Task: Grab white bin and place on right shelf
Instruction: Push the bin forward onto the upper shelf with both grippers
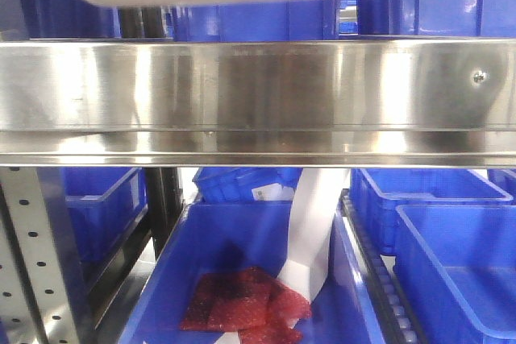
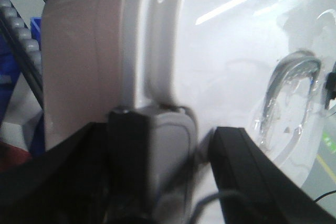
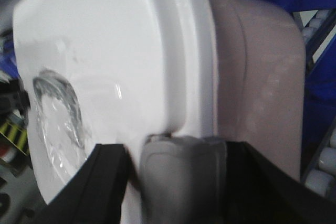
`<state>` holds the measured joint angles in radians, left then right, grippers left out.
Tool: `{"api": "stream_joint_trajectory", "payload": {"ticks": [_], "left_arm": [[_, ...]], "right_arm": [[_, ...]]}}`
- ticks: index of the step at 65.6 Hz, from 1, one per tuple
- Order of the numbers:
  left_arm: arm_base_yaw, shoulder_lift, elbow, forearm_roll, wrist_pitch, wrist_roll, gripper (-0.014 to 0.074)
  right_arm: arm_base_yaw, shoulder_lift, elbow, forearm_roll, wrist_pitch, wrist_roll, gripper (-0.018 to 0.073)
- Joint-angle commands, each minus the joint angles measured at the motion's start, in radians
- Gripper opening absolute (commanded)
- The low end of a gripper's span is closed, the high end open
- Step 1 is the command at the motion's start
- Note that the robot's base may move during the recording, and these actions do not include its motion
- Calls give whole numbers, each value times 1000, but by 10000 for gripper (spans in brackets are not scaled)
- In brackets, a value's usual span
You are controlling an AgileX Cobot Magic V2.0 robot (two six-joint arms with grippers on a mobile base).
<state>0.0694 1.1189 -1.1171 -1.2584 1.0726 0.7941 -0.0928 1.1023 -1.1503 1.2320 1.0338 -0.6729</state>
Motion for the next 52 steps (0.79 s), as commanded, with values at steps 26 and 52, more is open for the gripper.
{"api": "stream_joint_trajectory", "payload": {"ticks": [26, 52], "left_arm": [[-29, 286, -187, -334, 99, -1, 229], [-29, 394, -205, -335, 50, -26, 230]], "right_arm": [[27, 299, -186, 300, 117, 0, 393], [27, 401, -188, 328, 105, 28, 393]]}}
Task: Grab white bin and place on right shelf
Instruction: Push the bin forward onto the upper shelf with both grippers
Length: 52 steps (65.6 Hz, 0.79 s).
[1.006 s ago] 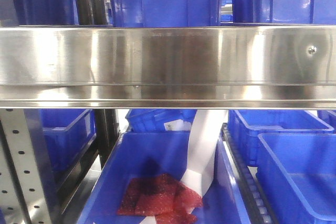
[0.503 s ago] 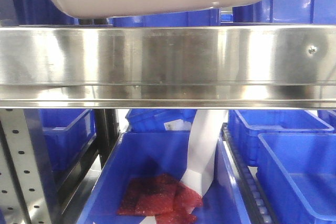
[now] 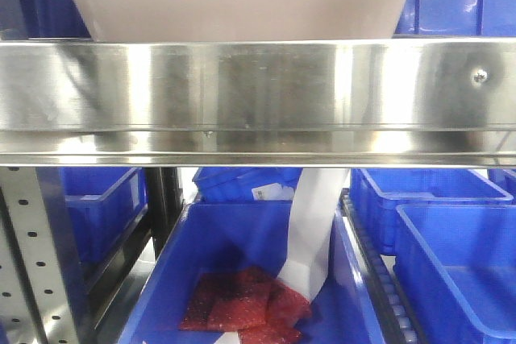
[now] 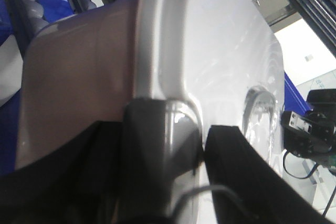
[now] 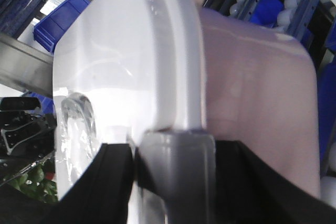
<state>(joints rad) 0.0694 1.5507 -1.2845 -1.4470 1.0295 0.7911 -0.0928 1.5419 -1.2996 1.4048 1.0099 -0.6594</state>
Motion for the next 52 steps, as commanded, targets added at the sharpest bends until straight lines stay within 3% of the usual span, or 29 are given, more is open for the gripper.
{"api": "stream_joint_trajectory", "payload": {"ticks": [1, 15, 27, 34, 52], "left_arm": [[-29, -38, -38, -146, 85, -32, 230], [-29, -38, -38, -146, 24, -69, 267], [-29, -38, -38, -144, 20, -69, 470], [-29, -38, -38, -134, 14, -69, 535], [13, -38, -38, -103, 25, -78, 537]], "right_arm": [[27, -38, -39, 156, 125, 18, 393], [27, -26, -39, 154, 86, 83, 438], [26, -26, -40, 150, 64, 86, 648], [24, -26, -40, 140, 12, 86, 634], [23, -26, -40, 85, -88, 86, 634]]}}
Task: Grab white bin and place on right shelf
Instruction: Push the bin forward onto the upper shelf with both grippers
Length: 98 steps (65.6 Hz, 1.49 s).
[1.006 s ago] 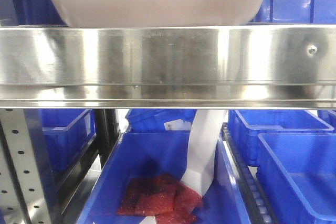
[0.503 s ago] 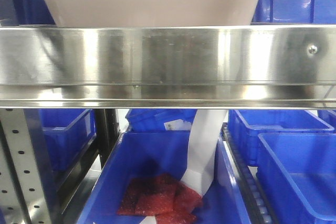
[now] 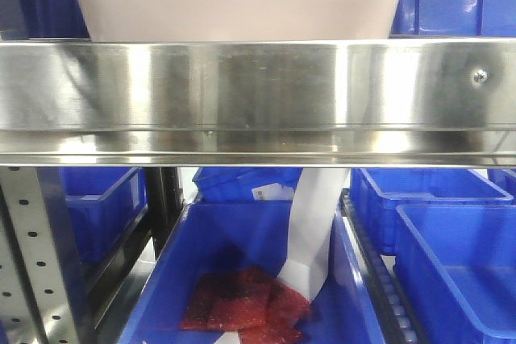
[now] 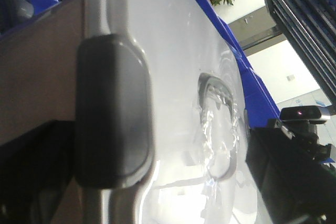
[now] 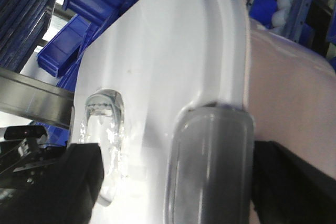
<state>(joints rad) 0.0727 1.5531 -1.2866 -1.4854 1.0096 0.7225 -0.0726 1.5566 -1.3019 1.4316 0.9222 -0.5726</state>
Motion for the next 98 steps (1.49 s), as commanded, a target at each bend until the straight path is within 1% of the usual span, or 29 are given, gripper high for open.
{"api": "stream_joint_trajectory", "payload": {"ticks": [1, 7, 12, 21, 26, 34, 39, 42, 45, 46, 49, 51, 52, 54, 55, 58, 62, 64, 68, 71, 74, 76, 78, 80, 84, 88, 93, 94, 98], "left_arm": [[16, -40, -36, -57, 48, -9, 537], [40, -40, -36, -47, 76, -12, 537], [63, -40, -36, -47, 93, -12, 537], [89, -40, -36, -47, 102, -12, 537], [89, -40, -36, -47, 104, -12, 537], [88, -40, -36, -47, 111, -12, 537], [88, -40, -36, -47, 124, -12, 536], [88, -40, -36, -47, 129, -12, 535], [88, -40, -36, -47, 136, -12, 528], [88, -40, -36, -47, 138, -12, 523], [88, -40, -36, -42, 138, -12, 476], [88, -40, -36, -37, 138, -12, 423], [88, -40, -36, -35, 138, -12, 382], [88, -40, -36, -30, 138, -12, 286], [88, -40, -36, -28, 138, -12, 251], [88, -40, -36, -28, 138, -12, 101], [88, -40, -36, -28, 128, -12, -79], [88, -40, -36, -28, 119, -12, -144], [88, -40, -36, -28, 106, -12, -94], [88, -40, -37, -33, 109, -12, -97], [89, -40, -43, -33, 138, -29, -123], [89, -40, -48, -29, 156, -42, -123], [89, -46, -58, -12, 169, -42, -117], [83, -63, -70, 19, 159, -48, -117], [69, -114, -88, 124, 60, -116, -117], [45, -182, -98, 252, -94, -216, -117], [1, -271, -103, 424, -279, -326, -117], [-12, -283, -103, 453, -303, -345, -117], [-58, -331, -103, 621, -402, -452, -117]], "right_arm": [[2, -41, -38, 56, -2, -1, 634], [-21, -41, -38, 52, -4, -1, 634], [-56, -41, -38, 50, 5, -1, 634], [-114, -41, -38, 50, 61, -1, 634], [-125, -41, -38, 50, 95, -1, 634], [-125, -41, -38, 50, 100, -2, 634], [-125, -41, -38, 48, 121, -23, 629], [-125, -41, -38, 48, 138, -47, 603], [-125, -41, -38, 42, 149, -54, 547], [-125, -41, -38, 40, 152, -54, 514], [-125, -41, -38, 33, 158, -54, 414], [-125, -41, -38, 28, 162, -54, 312], [-125, -41, -38, 28, 162, -54, 277], [-125, -41, -38, 28, 162, -54, 162], [-125, -41, -38, 28, 162, -54, 132], [-125, -41, -38, 28, 159, -54, 43], [-125, -41, -38, 28, 151, -54, 57], [-125, -41, -38, 28, 138, -54, 56], [-125, -41, -38, 28, 126, -54, 56], [-125, -41, -38, 34, 126, -54, 56], [-125, -42, -38, 34, 135, -54, 57], [-125, -45, -38, 28, 138, -54, 58], [-125, -55, -38, 13, 133, -54, 58], [-124, -69, -39, -8, 117, -54, 57], [-124, -114, -39, -67, 55, -47, 57], [-124, -165, -39, -137, -31, -32, 57], [-108, -244, -39, -276, -153, -8, 57], [-102, -261, -39, -313, -185, 1, 57], [-83, -311, -38, -421, -287, 31, 57]]}}
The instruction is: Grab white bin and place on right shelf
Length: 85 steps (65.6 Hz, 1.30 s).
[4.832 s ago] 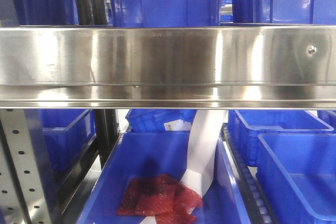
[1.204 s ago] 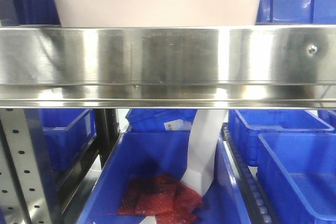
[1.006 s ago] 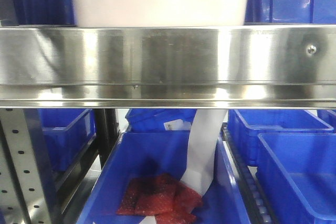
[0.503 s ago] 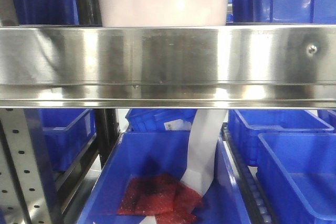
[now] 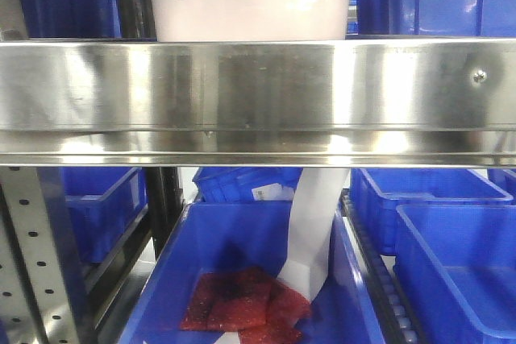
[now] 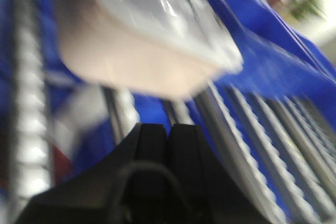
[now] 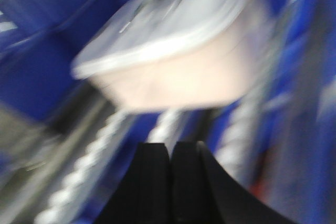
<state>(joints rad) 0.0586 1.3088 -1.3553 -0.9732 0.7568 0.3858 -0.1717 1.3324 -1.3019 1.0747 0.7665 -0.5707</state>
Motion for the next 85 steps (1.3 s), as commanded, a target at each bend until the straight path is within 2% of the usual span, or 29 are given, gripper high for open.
{"api": "stream_joint_trajectory", "payload": {"ticks": [1, 6, 10, 16, 22, 29, 32, 39, 47, 56, 70, 85], "left_arm": [[-53, -99, -34, 161, -171, -149, -117], [-105, -135, -32, 358, -225, -256, -117], [-140, -168, -9, 446, -275, -296, -117], [-186, -236, 78, 455, -402, -296, -117], [-208, -323, 240, 457, -544, -296, -117], [-208, -434, 444, 460, -648, -296, -117], [-208, -481, 524, 487, -669, -286, -117], [-208, -600, 681, 543, -679, -270, -117], [-208, -729, 817, 607, -683, -270, -117], [-208, -882, 922, 621, -679, -270, -117], [-208, -1107, 983, 622, -608, -270, -117], [-208, -1176, 985, 622, -558, -270, -117]], "right_arm": [[22, -101, -38, -98, -149, 39, 57], [39, -148, -38, -206, -237, 71, 57], [39, -177, -36, -254, -264, 74, 57], [39, -220, -1, -275, -295, 74, 57], [39, -297, 106, -275, -368, 53, 55], [39, -440, 297, -275, -485, -78, 55], [39, -501, 388, -275, -538, -115, 55], [39, -644, 587, -275, -638, -129, 55], [39, -825, 779, -275, -689, -129, 55], [39, -1017, 937, -275, -689, -129, 55], [39, -1272, 1001, -275, -559, -129, 55], [39, -1352, 1001, -274, -456, -129, 55]]}}
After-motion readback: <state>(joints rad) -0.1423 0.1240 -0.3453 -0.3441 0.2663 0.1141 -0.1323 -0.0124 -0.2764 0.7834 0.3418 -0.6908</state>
